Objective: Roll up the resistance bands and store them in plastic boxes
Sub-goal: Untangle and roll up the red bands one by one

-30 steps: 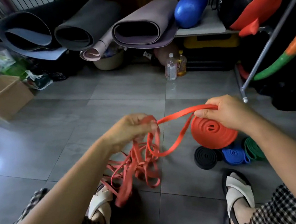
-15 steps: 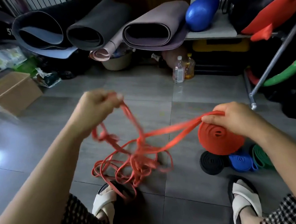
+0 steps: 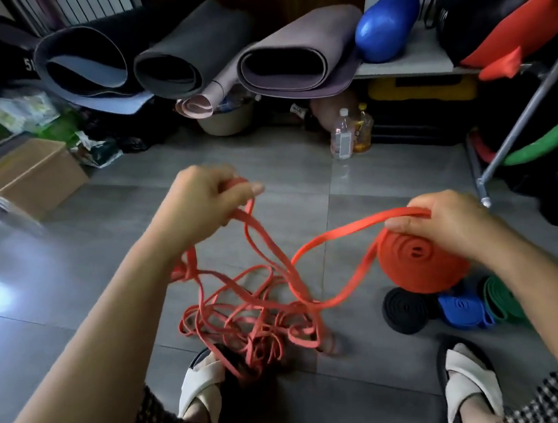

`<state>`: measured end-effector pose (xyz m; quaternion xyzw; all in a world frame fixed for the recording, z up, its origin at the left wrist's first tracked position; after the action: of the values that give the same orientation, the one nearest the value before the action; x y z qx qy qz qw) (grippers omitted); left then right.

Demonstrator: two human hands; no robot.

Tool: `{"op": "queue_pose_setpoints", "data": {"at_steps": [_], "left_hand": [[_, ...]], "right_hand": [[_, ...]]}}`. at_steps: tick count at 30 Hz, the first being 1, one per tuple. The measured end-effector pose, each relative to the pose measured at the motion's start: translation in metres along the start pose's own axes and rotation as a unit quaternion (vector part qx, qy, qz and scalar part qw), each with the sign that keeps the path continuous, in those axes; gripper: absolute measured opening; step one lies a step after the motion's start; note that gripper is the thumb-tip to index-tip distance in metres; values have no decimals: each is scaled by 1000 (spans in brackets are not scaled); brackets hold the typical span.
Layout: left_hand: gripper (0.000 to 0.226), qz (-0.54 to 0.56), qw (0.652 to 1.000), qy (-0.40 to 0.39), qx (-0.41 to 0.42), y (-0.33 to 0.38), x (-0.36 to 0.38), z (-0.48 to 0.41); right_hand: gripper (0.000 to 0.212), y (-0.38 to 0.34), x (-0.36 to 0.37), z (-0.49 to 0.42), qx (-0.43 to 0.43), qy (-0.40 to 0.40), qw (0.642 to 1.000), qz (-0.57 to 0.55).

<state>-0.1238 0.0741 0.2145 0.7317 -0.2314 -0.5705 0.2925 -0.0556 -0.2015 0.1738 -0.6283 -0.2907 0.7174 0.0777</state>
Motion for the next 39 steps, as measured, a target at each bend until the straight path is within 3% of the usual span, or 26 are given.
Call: {"op": "queue_pose_setpoints", "data": {"at_steps": [2,5,6,8,10,12,16,19,22,26,31,33,35,39], "left_hand": [[27,69,998,-11,-2,2,-1,-5],[34,-129,978,-142,-85,-29,28,1],[34,-114,972,-172,-109,-35,39,4],[22,61,969,-199,-131,-29,55,10],[5,191,937,-257,-142,-15,65,17],[10,219,911,-322,-132,-13,76,20],[16,203,906,-355,-109,-8,87,22],[23,223,885,-402,-78,2,90,26],[34,237,887,-394,-55,10,87,26],[39,235,912,-337,-21,14,81,24],[32,40,950,-308,40,5,77,21],[20,14,952,-305,13,-5,71,20],[9,61,954,-290,-41,-13,67,19],[15,186,927,-300,-128,-4,83,30]], "right_hand": [[33,0,-3,0,-4,3,1000,-5],[34,-2,-2,1,-13,7,1000,-17],[34,-3,-1,2,-16,4,1000,-7],[33,-5,0,3,-19,3,1000,-5],[31,-10,2,3,-36,-7,999,-32],[32,-18,6,5,-68,-45,994,-67],[45,-37,18,11,-115,-154,973,-129],[52,-43,23,11,-125,-167,964,-164],[44,-46,27,13,-94,-204,940,-258],[55,-47,32,17,-64,-270,913,-301],[49,-43,31,14,-63,-247,930,-265],[40,-36,26,12,-61,-230,940,-243],[36,-26,19,9,-67,-203,952,-219],[45,-22,13,7,-101,-184,959,-191]]}}
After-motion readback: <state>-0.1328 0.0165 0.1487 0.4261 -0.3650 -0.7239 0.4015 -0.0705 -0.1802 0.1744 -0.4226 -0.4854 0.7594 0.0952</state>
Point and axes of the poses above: each hand's wrist, its own z-axis away from the middle knuckle, its own x-axis out of the palm, y = z × x, the point moved 3 cm from there along -z, towards the middle knuckle, and after that the axes turned 1 degree about z, right-handed, at the moved point
